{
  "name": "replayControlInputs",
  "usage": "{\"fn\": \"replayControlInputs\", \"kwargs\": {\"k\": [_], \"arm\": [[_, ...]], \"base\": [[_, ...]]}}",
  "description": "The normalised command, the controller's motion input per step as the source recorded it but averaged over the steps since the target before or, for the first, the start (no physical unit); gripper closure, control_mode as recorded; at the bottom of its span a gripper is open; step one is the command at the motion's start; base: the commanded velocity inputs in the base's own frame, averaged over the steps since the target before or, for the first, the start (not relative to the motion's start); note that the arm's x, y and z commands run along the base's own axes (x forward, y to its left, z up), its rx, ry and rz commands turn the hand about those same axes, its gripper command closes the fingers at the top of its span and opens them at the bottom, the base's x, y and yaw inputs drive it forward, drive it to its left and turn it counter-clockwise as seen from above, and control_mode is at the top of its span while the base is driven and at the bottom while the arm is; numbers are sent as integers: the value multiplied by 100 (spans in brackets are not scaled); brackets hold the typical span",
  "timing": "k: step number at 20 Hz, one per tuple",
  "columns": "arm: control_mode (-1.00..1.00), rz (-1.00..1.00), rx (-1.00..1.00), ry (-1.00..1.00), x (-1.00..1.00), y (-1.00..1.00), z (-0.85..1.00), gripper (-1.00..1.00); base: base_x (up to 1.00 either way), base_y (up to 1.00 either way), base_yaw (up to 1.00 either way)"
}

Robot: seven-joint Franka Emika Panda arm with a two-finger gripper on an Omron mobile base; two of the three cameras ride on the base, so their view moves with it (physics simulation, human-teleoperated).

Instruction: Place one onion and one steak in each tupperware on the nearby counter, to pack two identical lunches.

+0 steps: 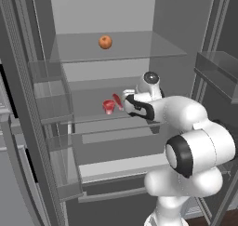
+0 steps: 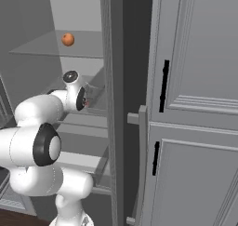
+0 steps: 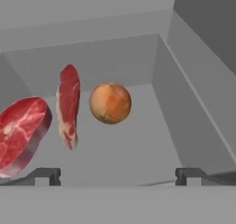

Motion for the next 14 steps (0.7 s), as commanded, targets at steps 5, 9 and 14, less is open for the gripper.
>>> {"fn": "replayControlInputs", "kwargs": {"k": [5,9,14], "arm": [[-100,0,0,0,34,0,-16,-100],[-100,0,0,0,31,0,-16,-100],[-100,0,0,0,41,0,-13,-100]], "base": [[0,0,0],[0,0,0],[0,0,0]]}}
